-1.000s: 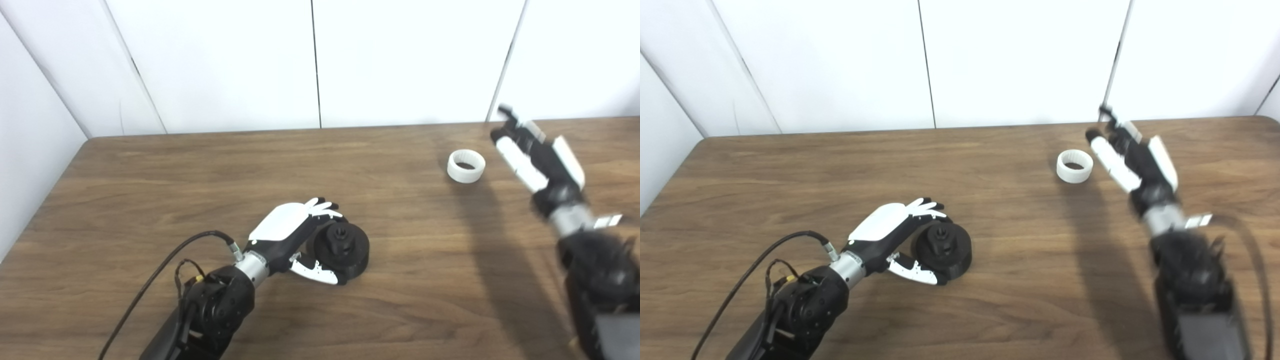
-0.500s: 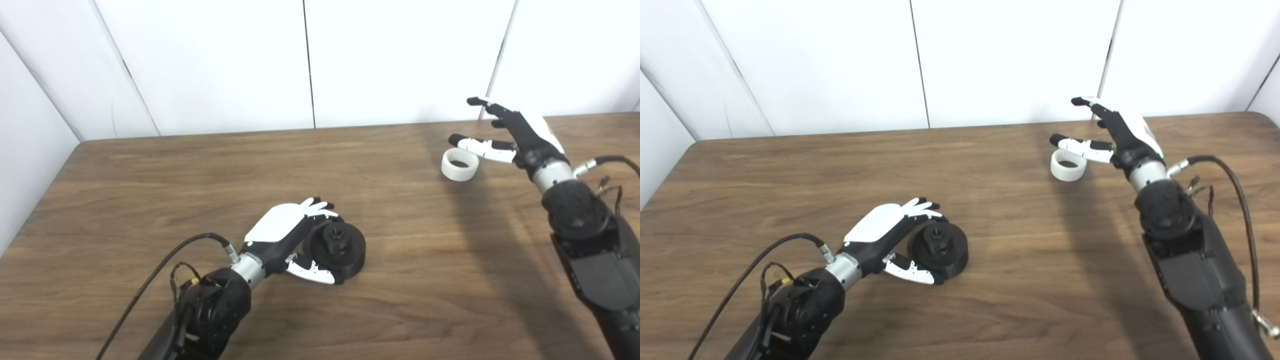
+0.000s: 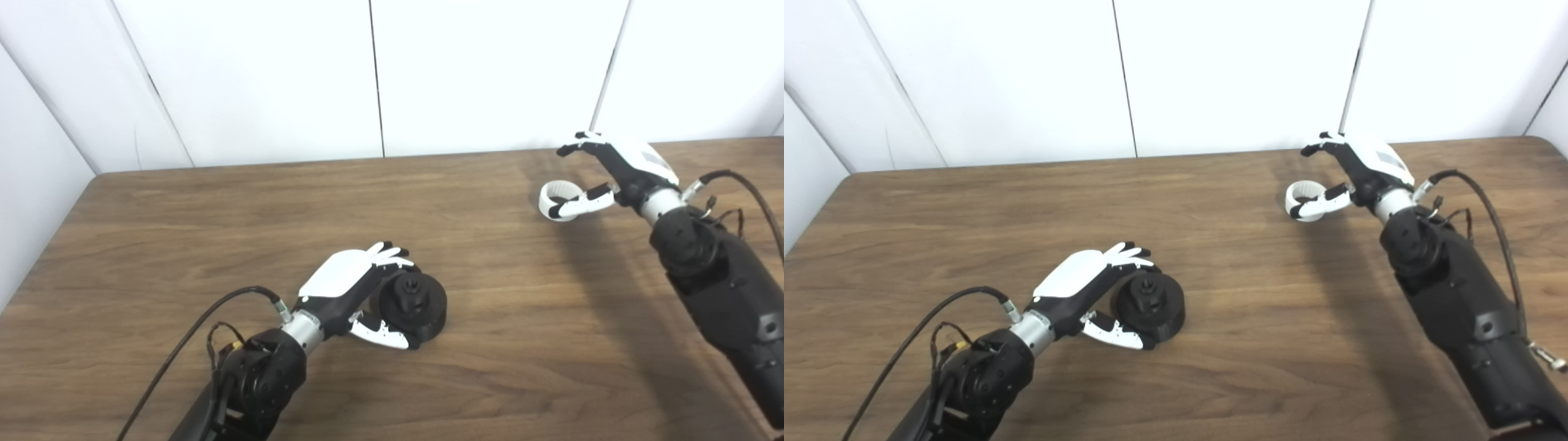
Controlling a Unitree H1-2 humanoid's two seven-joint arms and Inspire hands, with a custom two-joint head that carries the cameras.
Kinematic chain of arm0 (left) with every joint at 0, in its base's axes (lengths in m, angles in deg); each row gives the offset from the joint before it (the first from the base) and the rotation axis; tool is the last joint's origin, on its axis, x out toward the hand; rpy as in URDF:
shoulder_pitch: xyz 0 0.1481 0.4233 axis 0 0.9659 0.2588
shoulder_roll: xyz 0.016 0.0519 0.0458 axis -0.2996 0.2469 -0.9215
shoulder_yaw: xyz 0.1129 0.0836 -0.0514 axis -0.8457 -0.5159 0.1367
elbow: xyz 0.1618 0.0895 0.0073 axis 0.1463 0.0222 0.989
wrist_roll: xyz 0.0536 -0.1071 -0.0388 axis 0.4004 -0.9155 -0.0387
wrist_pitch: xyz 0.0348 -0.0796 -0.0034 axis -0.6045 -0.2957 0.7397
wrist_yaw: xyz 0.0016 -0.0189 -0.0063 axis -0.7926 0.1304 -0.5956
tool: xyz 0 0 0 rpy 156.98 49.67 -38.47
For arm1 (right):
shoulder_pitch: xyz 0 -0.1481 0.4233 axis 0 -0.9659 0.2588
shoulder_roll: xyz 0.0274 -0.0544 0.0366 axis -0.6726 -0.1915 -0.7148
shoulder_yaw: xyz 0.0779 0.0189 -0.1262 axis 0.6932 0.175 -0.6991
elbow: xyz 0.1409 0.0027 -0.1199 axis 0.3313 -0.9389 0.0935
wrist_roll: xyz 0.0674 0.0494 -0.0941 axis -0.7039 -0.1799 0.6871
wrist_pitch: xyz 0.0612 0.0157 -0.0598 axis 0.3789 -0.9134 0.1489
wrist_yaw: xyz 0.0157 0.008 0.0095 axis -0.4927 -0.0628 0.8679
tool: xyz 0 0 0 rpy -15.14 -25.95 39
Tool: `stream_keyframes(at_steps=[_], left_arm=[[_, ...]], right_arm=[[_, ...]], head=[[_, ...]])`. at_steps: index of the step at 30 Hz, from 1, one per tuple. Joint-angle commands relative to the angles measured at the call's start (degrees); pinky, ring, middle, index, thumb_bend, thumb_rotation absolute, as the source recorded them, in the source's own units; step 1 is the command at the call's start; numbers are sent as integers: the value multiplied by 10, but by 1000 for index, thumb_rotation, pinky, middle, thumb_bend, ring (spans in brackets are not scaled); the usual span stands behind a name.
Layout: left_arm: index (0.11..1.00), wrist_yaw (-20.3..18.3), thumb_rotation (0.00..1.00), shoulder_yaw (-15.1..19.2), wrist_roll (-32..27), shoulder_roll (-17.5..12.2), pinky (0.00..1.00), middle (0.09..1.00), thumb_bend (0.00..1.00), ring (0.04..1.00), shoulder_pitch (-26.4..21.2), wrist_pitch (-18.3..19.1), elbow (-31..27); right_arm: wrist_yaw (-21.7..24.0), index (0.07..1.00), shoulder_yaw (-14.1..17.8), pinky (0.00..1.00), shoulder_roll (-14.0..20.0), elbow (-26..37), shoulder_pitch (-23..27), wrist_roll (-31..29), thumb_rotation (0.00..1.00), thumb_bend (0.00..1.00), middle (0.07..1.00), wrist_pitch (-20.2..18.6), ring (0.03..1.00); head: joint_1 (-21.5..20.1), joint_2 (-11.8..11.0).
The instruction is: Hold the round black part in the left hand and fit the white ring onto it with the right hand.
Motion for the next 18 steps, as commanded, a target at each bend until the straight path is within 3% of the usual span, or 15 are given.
stream_keyframes(at_steps=[1,7,18], left_arm=[[787,-17,340,-8,-7,6,826,945,898,999,-4,-6,11],[785,-20,347,-7,-6,7,832,945,896,1000,-4,-6,8],[789,-23,347,-9,-6,11,830,948,902,1000,-2,-4,9]], right_arm=[[8,788,-5,999,19,1,42,15,287,906,958,17,1000],[30,796,-19,1000,29,-29,62,31,297,915,961,21,1000],[44,799,-19,1000,29,-51,76,33,308,934,966,27,1000]], head=[[0,1],[1,0],[4,1]])
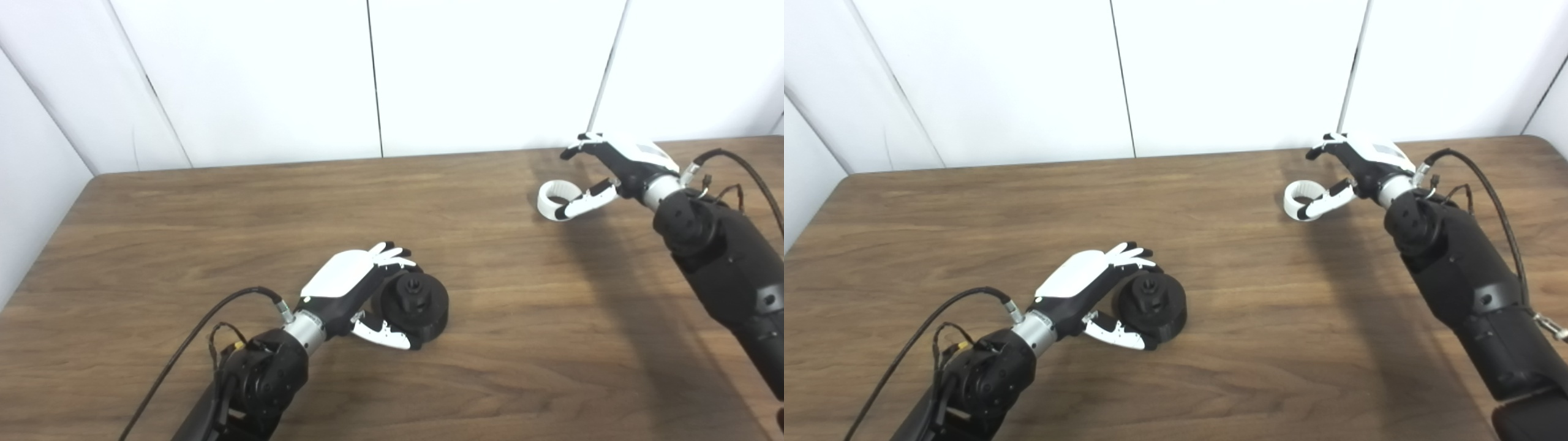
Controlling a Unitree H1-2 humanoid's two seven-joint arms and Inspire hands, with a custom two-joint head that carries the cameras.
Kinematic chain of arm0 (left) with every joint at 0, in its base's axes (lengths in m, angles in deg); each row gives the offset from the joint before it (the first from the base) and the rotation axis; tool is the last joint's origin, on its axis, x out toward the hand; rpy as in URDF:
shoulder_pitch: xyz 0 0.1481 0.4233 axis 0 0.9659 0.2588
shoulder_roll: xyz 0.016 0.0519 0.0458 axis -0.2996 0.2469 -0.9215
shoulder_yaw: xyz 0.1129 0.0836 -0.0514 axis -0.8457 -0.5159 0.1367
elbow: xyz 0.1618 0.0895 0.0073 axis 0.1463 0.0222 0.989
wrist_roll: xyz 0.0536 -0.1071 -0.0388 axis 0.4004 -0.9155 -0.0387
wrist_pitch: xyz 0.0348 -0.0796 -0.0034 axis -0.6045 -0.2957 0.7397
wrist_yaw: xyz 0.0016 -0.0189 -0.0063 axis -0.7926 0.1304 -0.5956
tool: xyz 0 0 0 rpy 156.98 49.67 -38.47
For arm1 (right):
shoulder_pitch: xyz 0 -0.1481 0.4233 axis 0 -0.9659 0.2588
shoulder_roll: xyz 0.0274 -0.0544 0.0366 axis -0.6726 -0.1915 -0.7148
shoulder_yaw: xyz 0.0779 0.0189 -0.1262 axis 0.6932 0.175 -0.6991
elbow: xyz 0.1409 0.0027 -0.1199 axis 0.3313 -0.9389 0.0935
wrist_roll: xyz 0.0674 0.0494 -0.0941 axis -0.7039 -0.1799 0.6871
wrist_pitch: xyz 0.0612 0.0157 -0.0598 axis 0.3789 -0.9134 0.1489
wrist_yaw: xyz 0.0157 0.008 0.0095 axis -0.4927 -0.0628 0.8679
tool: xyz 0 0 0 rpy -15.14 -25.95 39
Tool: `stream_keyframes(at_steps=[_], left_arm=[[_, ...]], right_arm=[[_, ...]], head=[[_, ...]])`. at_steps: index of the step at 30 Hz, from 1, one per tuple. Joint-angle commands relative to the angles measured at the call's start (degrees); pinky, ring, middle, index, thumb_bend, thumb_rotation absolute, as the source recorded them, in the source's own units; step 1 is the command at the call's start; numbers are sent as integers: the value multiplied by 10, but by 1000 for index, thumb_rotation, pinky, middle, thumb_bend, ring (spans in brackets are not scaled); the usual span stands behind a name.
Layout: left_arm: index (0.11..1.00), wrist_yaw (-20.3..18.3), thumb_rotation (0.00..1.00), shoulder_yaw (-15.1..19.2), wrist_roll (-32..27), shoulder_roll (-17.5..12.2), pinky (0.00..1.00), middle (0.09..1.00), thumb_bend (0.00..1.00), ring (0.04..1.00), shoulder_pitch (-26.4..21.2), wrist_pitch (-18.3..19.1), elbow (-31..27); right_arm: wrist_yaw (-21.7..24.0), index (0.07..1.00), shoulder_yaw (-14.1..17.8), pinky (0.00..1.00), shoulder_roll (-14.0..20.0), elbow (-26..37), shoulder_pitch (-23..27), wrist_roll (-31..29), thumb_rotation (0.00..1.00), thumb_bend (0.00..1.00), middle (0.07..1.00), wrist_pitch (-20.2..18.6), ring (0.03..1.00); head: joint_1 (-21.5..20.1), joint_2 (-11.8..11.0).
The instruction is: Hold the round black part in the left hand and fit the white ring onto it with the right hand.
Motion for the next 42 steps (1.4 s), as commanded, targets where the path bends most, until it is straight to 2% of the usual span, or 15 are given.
stream_keyframes(at_steps=[1,26,42], left_arm=[[790,-23,352,-10,-6,3,833,949,900,1000,-2,0,6],[788,-26,354,-6,-8,4,841,953,891,1000,-3,4,1],[780,-27,339,-2,-9,1,824,947,892,1000,0,3,-7]], right_arm=[[0,799,4,1000,17,6,39,4,308,933,967,17,1000],[17,783,-13,1000,16,-32,39,17,300,921,958,25,1000],[8,739,-14,1000,9,-21,23,17,284,892,945,42,1000]], head=[[0,1],[6,2],[9,2]])
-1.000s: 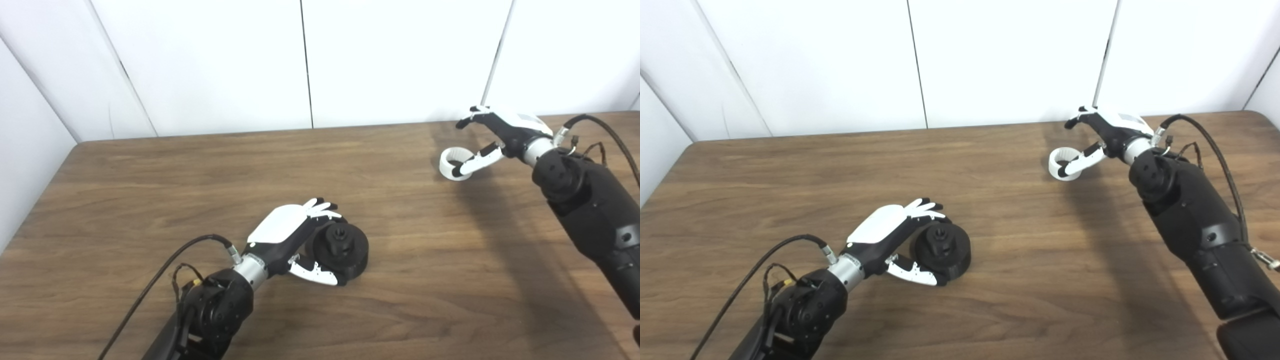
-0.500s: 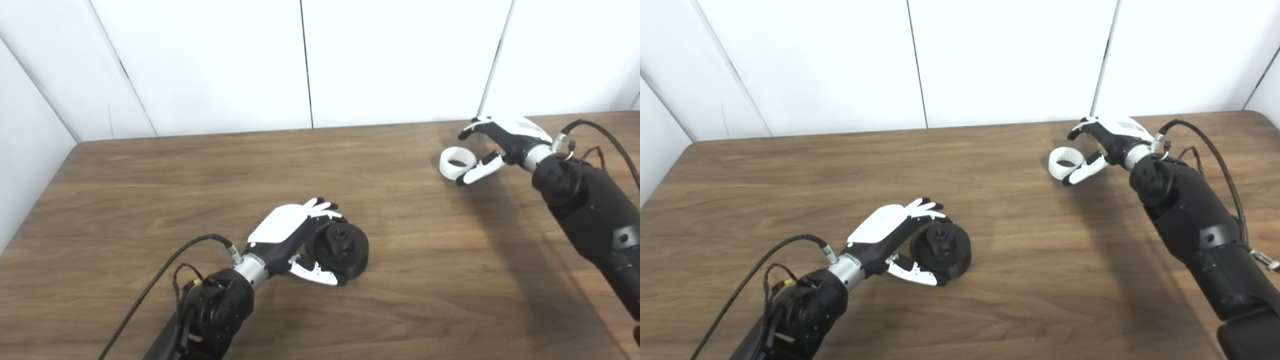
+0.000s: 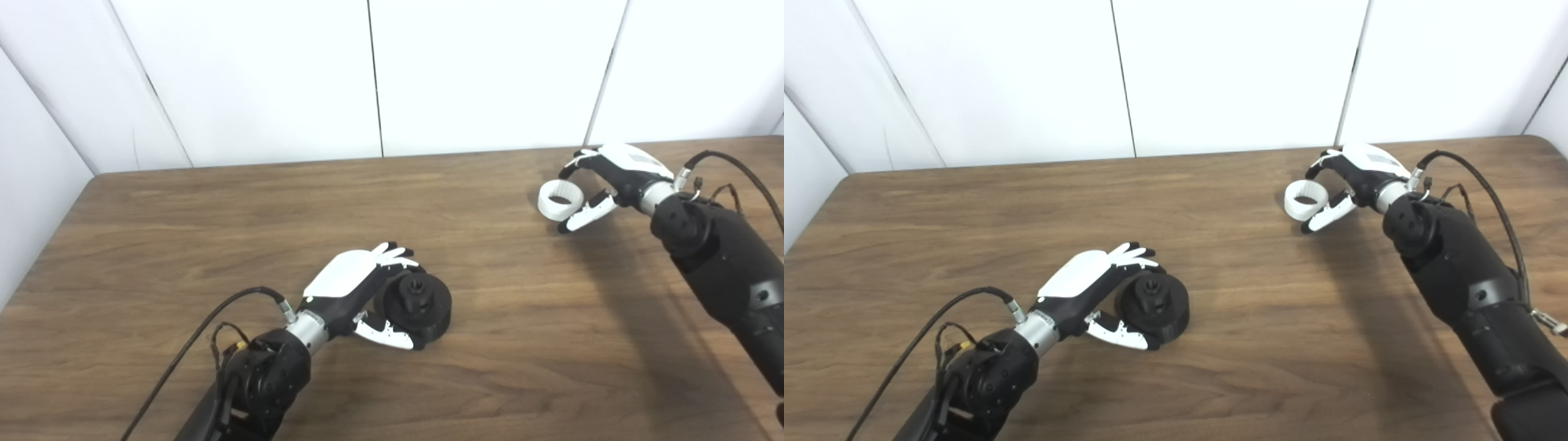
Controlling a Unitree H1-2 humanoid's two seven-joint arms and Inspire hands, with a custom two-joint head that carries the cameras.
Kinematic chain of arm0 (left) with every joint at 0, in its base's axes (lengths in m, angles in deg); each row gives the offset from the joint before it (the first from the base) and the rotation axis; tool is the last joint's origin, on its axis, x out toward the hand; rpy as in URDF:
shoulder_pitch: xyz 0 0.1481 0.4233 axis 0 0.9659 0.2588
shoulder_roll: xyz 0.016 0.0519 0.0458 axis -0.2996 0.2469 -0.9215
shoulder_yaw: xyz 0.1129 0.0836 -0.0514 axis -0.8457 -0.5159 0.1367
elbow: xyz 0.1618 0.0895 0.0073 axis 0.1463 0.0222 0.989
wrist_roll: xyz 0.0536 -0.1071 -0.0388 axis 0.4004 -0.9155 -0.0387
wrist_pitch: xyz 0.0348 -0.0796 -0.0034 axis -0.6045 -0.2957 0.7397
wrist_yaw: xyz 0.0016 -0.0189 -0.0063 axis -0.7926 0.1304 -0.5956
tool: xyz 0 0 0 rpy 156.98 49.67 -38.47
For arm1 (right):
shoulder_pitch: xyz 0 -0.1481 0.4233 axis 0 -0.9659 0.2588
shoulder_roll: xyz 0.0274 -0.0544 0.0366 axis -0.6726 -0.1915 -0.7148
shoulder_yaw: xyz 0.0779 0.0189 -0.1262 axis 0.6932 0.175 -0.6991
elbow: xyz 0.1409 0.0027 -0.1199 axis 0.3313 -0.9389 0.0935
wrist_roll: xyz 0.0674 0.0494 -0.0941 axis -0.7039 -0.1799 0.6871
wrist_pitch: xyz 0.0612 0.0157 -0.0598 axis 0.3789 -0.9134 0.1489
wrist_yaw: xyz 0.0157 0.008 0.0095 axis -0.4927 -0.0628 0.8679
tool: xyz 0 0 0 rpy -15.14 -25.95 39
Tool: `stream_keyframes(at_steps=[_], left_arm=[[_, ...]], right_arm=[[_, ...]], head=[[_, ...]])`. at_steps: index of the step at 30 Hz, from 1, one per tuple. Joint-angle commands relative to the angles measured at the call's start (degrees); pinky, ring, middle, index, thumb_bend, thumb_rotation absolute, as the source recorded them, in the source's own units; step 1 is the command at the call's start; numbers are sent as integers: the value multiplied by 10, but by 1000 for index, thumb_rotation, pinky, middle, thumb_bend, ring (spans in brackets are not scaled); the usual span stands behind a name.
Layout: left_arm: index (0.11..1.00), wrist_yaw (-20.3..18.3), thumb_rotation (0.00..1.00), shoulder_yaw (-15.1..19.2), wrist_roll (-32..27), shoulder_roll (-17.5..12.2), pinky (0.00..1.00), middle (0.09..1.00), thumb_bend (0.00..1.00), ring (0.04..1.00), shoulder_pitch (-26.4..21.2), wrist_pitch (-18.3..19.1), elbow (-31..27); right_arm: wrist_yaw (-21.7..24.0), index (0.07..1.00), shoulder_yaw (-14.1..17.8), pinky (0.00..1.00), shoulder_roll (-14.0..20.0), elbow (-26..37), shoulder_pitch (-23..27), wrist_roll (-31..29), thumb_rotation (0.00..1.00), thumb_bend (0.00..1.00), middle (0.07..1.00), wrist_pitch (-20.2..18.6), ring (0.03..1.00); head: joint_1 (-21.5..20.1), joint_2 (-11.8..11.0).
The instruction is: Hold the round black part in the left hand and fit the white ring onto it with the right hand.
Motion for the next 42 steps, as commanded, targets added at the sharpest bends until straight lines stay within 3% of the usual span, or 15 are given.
stream_keyframes(at_steps=[1,26,42], left_arm=[[781,-23,340,-4,-9,-2,823,949,892,1000,0,1,-6],[777,-25,331,-2,-10,1,834,949,891,1000,-2,1,-7],[772,-32,316,1,-10,4,833,951,887,1000,-6,4,-7]], right_arm=[[-14,735,5,1000,8,19,25,2,284,888,945,20,1000],[-46,674,8,946,1,0,20,3,256,850,920,55,990],[-55,638,17,914,-2,4,16,-2,174,820,900,60,969]], head=[[0,1],[0,0],[0,1]])
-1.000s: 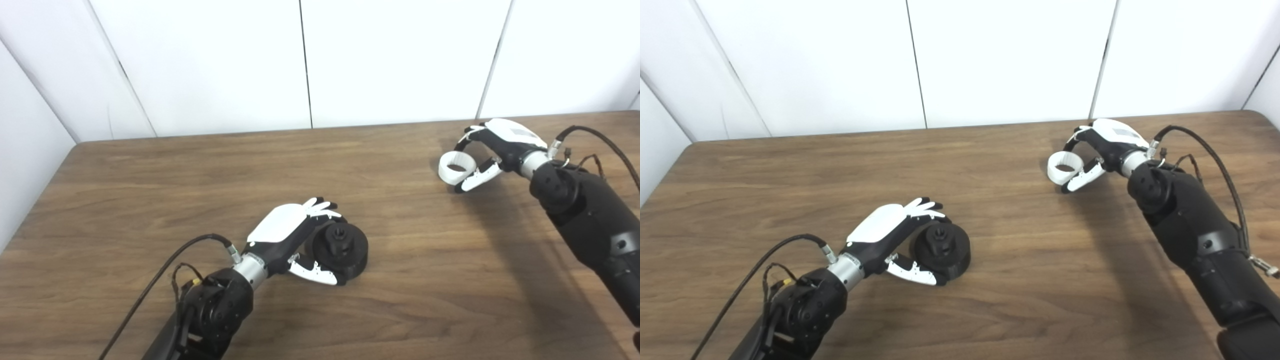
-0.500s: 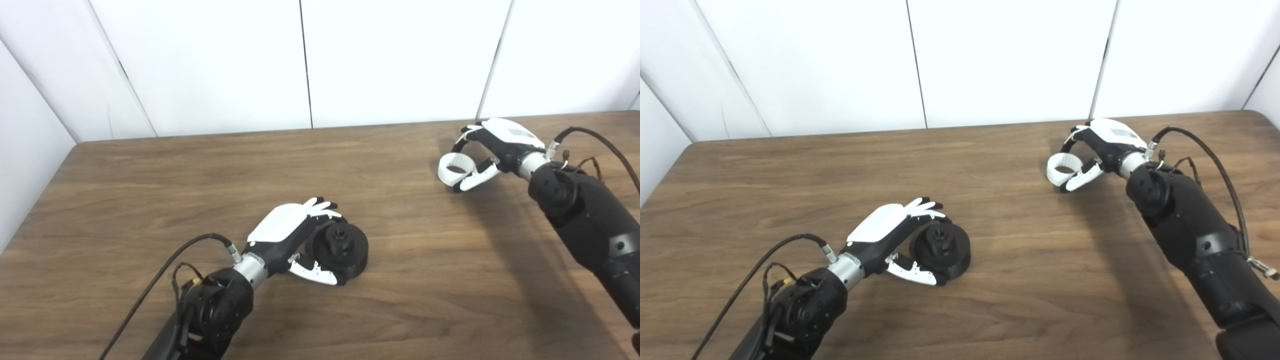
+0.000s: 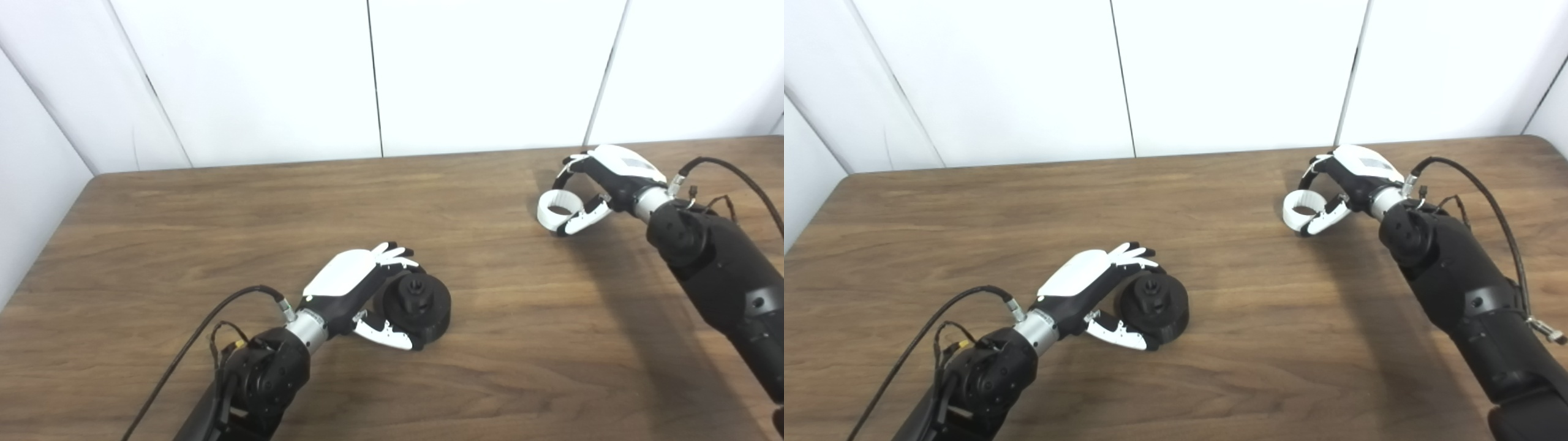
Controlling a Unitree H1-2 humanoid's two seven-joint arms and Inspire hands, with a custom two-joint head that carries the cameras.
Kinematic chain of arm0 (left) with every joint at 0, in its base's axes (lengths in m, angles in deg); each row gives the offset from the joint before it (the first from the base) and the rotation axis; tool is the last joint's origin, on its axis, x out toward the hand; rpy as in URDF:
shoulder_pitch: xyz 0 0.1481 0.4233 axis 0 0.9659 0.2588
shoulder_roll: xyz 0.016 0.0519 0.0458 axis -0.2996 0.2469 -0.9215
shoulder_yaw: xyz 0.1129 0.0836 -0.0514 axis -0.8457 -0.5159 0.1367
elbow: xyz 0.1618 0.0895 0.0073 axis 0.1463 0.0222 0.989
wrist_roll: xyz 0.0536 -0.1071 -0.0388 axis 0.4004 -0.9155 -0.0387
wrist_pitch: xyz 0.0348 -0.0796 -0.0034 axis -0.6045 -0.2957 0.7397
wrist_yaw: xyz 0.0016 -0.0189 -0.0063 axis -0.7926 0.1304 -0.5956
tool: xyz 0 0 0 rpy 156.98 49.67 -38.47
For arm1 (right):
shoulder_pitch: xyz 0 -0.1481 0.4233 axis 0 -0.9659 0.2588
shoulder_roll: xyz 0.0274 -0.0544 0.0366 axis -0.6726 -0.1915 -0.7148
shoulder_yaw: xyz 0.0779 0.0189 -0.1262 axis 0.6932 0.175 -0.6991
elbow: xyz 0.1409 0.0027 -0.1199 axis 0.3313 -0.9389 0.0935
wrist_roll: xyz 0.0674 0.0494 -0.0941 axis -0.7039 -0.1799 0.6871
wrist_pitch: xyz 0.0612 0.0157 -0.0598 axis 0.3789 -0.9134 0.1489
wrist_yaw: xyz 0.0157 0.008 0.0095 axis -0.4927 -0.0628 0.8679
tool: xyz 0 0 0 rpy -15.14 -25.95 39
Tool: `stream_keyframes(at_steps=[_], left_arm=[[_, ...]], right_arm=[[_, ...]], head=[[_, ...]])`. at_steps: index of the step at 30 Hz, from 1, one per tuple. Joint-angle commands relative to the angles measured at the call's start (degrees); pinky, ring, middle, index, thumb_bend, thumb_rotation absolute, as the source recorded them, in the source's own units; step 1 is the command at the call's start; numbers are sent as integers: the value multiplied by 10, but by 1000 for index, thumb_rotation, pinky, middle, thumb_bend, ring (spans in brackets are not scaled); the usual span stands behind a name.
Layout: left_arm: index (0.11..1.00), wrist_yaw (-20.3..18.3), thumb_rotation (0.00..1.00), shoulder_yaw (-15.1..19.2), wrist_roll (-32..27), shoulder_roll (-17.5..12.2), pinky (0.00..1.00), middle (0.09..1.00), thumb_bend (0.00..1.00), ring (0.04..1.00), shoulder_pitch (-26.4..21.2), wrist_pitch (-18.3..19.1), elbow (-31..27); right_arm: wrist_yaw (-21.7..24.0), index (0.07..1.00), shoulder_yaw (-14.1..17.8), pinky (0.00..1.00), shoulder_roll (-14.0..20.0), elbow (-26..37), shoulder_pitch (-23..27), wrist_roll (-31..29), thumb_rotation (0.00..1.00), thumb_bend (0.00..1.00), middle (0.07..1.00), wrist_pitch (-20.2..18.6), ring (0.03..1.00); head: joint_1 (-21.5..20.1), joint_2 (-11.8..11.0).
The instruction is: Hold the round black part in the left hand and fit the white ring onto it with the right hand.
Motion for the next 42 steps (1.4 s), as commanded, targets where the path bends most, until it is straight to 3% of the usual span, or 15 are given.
stream_keyframes(at_steps=[1,23,42], left_arm=[[771,-19,314,-5,-9,2,832,951,887,1000,-5,2,-5],[769,-15,310,-4,-7,3,833,946,882,1000,-3,-4,-1],[771,-13,305,-6,-2,10,826,952,883,1000,-5,-3,8]], right_arm=[[-21,638,12,911,5,14,22,-4,172,819,899,16,968],[-22,619,19,882,4,38,17,-10,167,807,895,19,960],[53,600,25,899,7,209,-1,-12,206,838,885,0,964]], head=[[1,0],[1,0],[1,-1]])
